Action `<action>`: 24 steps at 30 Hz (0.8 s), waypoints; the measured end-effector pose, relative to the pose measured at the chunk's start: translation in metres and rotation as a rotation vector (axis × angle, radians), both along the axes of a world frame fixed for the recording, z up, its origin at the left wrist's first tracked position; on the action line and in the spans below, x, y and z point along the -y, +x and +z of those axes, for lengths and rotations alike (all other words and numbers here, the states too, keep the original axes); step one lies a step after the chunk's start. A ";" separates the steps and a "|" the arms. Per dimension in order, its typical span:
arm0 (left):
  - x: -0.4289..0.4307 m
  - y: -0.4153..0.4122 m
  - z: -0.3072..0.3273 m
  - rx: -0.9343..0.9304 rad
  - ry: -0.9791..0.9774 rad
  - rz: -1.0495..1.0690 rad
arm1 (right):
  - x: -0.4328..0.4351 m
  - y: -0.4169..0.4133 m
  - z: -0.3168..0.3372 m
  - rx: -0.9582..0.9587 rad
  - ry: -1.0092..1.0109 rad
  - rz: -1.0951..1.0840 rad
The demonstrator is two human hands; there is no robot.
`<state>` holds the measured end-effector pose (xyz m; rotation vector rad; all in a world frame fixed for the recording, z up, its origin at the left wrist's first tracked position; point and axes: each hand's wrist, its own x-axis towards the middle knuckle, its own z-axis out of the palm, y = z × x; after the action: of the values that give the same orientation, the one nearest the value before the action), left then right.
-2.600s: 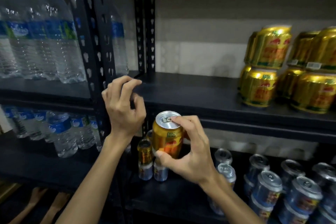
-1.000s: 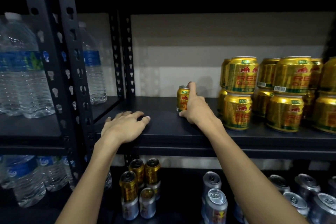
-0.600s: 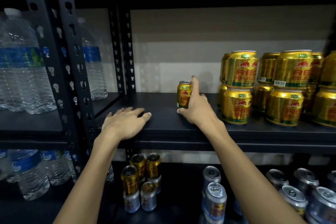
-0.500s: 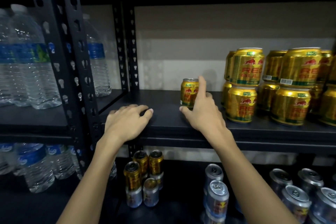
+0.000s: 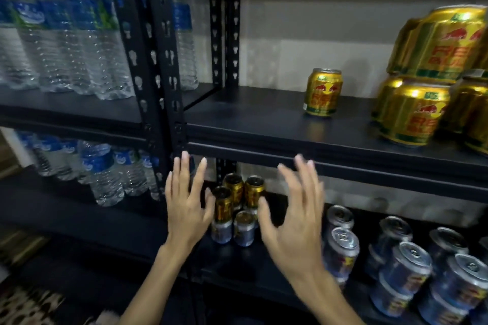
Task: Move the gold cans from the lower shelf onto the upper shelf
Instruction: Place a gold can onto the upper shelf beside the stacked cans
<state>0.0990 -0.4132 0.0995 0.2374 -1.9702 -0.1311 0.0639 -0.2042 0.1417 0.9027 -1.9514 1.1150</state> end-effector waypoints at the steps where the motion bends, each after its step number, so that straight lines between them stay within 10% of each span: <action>1: 0.005 0.001 -0.014 0.029 -0.003 0.020 | 0.006 0.004 -0.017 0.035 0.005 0.085; 9: 0.028 0.011 -0.061 0.205 -0.037 0.075 | 0.065 -0.024 -0.117 0.594 0.172 0.339; 24: 0.026 0.007 -0.062 0.331 -0.037 0.159 | 0.123 -0.068 -0.138 0.594 0.329 0.220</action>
<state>0.1061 -0.4389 0.0375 0.4117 -2.2697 0.0515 -0.0038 -0.3274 0.0037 1.0612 -2.6275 1.3184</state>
